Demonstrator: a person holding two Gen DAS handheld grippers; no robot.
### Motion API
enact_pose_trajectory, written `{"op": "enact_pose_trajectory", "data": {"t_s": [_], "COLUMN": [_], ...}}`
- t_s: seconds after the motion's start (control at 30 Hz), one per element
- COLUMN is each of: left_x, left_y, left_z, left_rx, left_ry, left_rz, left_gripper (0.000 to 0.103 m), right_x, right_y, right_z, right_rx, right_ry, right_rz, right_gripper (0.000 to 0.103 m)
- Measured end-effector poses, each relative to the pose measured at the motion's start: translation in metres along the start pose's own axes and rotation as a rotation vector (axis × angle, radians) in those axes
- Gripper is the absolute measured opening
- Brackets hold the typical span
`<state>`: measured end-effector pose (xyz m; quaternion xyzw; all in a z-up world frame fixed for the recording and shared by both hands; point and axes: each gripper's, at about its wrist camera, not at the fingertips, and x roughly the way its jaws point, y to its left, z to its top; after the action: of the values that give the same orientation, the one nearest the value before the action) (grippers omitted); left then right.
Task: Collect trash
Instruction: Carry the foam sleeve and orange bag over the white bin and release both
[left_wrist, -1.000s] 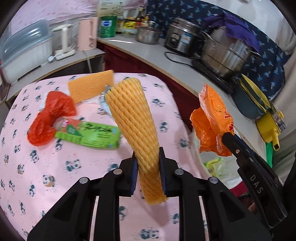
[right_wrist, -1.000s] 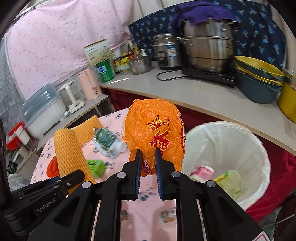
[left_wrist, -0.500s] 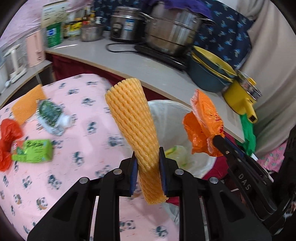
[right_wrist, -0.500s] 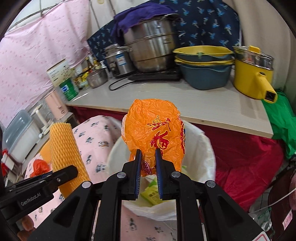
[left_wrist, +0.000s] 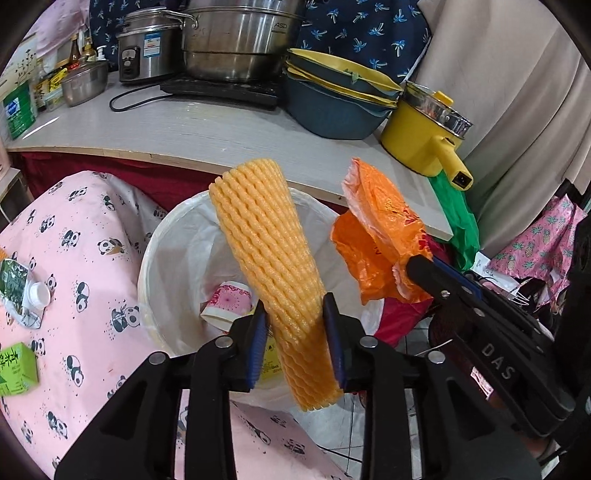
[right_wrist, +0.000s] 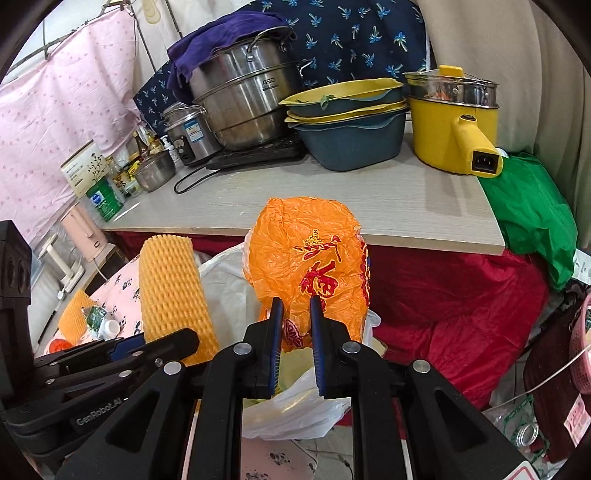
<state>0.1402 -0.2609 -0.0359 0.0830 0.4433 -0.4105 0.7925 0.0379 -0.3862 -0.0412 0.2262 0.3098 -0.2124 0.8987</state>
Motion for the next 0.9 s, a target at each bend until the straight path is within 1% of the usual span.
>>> {"op": "enact_pose_trajectory", "data": {"t_s": [0.07, 0.13, 0.17, 0.23, 0.27, 0.37, 0.47, 0.73, 0.8, 0.83, 0.9], "left_x": [0.002, 0.003, 0.002, 0.000, -0.002, -0.006, -0.010, -0.022, -0.025, -0.027, -0.032], "left_y": [0.003, 0.008, 0.011, 0.017, 0.020, 0.027, 0.034, 0.057, 0.063, 0.066, 0.071], "left_z": [0.001, 0.001, 0.002, 0.003, 0.003, 0.006, 0.006, -0.002, -0.005, -0.006, -0.008], "left_rx": [-0.006, -0.026, -0.034, -0.056, -0.065, -0.086, -0.097, -0.139, -0.147, -0.151, -0.160], "left_ry": [0.002, -0.002, -0.006, -0.020, -0.023, -0.036, -0.048, -0.072, -0.078, -0.082, -0.091], "left_rz": [0.006, 0.012, 0.015, 0.020, 0.020, 0.033, 0.061, 0.167, 0.194, 0.206, 0.232], "left_gripper": [0.036, 0.046, 0.048, 0.060, 0.062, 0.063, 0.063, 0.063, 0.063, 0.063, 0.067], "right_x": [0.002, 0.004, 0.005, 0.008, 0.010, 0.014, 0.018, 0.034, 0.038, 0.040, 0.042], "right_y": [-0.001, 0.000, 0.001, 0.005, 0.007, 0.012, 0.019, 0.046, 0.052, 0.055, 0.059], "right_z": [0.001, 0.000, 0.000, -0.001, -0.002, -0.002, -0.003, -0.009, -0.009, -0.009, -0.009], "right_rx": [0.002, 0.001, -0.002, -0.012, -0.015, -0.021, -0.031, -0.078, -0.089, -0.093, -0.095], "right_ry": [0.002, 0.006, 0.008, 0.015, 0.017, 0.026, 0.037, 0.073, 0.079, 0.082, 0.080], "right_rz": [0.001, 0.005, 0.007, 0.014, 0.017, 0.030, 0.044, 0.077, 0.083, 0.089, 0.089], "right_gripper": [0.014, 0.014, 0.014, 0.014, 0.014, 0.014, 0.014, 0.015, 0.016, 0.018, 0.021]}}
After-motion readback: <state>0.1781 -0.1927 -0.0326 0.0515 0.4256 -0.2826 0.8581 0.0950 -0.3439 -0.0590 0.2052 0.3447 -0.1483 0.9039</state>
